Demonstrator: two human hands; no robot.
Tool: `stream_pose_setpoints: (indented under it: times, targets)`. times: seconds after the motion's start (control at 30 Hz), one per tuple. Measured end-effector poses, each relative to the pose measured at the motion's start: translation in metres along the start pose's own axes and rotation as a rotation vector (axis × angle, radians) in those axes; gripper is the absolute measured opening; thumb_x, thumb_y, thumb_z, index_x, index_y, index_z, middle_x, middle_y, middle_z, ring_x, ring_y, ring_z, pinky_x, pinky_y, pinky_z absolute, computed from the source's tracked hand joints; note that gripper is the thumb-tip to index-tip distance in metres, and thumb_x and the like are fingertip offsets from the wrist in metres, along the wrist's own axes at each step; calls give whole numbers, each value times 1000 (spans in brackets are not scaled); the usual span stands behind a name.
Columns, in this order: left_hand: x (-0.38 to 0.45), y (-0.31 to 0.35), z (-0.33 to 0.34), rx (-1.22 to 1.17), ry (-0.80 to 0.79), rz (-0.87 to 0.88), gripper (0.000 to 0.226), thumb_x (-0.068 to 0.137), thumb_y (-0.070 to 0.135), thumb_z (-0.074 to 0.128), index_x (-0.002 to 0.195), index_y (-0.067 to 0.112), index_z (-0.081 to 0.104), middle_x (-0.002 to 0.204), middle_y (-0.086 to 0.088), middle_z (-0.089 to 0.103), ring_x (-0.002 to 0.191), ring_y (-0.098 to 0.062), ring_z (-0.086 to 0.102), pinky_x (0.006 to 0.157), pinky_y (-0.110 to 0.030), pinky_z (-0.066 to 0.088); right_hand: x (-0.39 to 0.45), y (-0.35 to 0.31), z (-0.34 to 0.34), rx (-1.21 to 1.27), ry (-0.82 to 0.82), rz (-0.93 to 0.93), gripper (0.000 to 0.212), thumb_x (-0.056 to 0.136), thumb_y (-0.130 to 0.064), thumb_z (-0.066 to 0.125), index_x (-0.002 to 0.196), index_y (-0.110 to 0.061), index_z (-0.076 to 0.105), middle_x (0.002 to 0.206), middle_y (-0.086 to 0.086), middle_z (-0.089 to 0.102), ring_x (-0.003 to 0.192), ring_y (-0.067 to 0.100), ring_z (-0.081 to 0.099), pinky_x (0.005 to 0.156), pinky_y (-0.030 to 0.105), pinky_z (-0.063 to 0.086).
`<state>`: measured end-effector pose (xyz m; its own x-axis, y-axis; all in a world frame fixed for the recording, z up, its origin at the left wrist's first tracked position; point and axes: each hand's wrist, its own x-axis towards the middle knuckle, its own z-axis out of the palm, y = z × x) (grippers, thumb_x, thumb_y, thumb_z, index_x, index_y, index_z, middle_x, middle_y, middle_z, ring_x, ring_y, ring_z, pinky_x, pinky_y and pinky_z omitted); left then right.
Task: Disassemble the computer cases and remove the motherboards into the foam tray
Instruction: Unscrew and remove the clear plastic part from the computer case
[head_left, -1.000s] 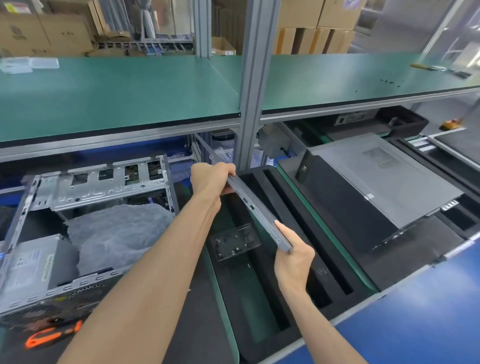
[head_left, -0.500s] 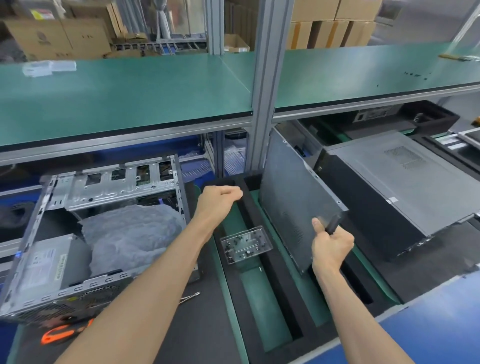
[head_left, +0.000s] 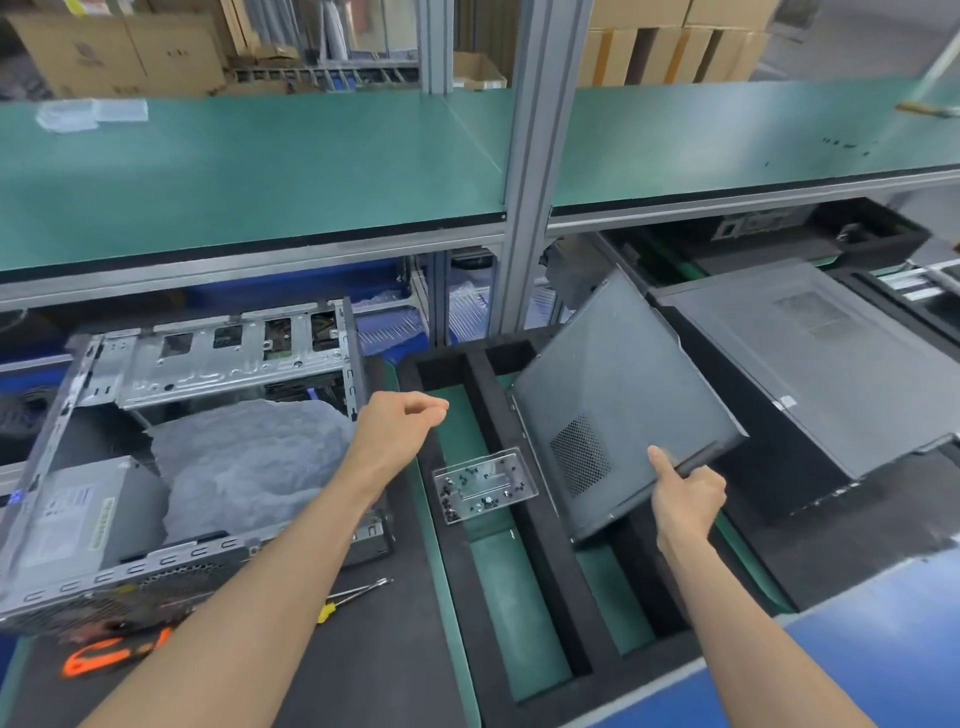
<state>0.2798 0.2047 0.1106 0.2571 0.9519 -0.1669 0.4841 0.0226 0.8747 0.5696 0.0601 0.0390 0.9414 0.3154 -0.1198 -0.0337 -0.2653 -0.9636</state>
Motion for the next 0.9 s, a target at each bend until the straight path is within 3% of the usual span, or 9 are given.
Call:
stream_pose_setpoints:
  times: [0.1, 0.17, 0.3, 0.47, 0.6, 0.67, 0.77, 0.83, 0.9]
  targets:
    - [0, 3, 0, -34, 10, 2, 23, 89, 21, 69, 81, 41, 77, 93, 26, 73, 102, -5, 68, 103, -39, 51, -2, 1, -8, -202, 22, 20, 38, 84, -28, 80, 80, 2, 56, 84, 8, 59, 82, 26, 54, 75, 36, 42]
    - [-1, 5, 0, -41, 25, 14, 27, 89, 19, 68, 78, 42, 76, 88, 26, 73, 94, 0, 69, 99, -38, 54, -1, -1, -13, -260, -28, 34, 42, 85, -25, 79, 103, 7, 58, 103, 18, 60, 95, 27, 54, 84, 39, 46]
    - [-8, 6, -5, -49, 57, 35, 30, 88, 16, 66, 73, 40, 76, 81, 25, 73, 84, -2, 71, 90, -38, 58, -2, -9, -20, -295, -66, 82, 40, 86, -4, 73, 118, 1, 49, 117, 24, 59, 90, 36, 64, 84, 44, 56]
    - [-18, 1, -23, -91, 93, 23, 22, 90, 15, 66, 82, 31, 79, 88, 18, 75, 91, -8, 70, 92, -41, 57, -11, -13, -16, -284, -38, 162, 37, 90, 5, 53, 125, 2, 41, 121, 28, 55, 89, 32, 52, 78, 32, 44]
    - [-23, -4, -40, -116, 156, 27, 22, 88, 12, 66, 86, 29, 80, 85, 17, 76, 85, -5, 70, 86, -32, 58, -8, -21, -14, -257, 3, 198, 44, 91, -2, 52, 132, 9, 42, 129, 29, 54, 112, 39, 57, 82, 30, 41]
    - [-27, -8, -47, -112, 188, 17, 23, 88, 10, 65, 89, 28, 80, 83, 17, 75, 69, 5, 64, 73, -22, 54, -9, -28, -8, -296, 41, 237, 48, 89, -5, 53, 133, 10, 42, 134, 30, 50, 116, 44, 54, 92, 38, 46]
    - [-34, -20, -63, -82, 215, 2, 22, 91, 10, 64, 96, 25, 79, 81, 18, 73, 48, 7, 52, 51, -7, 39, -33, -45, 21, -337, -9, 199, 51, 86, -4, 55, 133, 12, 40, 140, 31, 42, 120, 45, 50, 102, 44, 44]
    - [-37, -30, -80, -76, 241, -16, 19, 92, 9, 66, 102, 20, 78, 92, 12, 74, 64, 11, 60, 55, -3, 41, -60, -58, 48, -313, -78, 122, 53, 84, -2, 56, 133, 10, 41, 141, 30, 43, 124, 44, 49, 104, 44, 43]
    - [-37, -39, -95, -11, 259, -41, 21, 90, 9, 67, 107, 17, 76, 104, 5, 74, 89, 0, 66, 69, -6, 45, -92, -74, 71, -266, -178, 29, 58, 84, -2, 59, 139, 2, 43, 142, 24, 45, 124, 37, 50, 98, 36, 42]
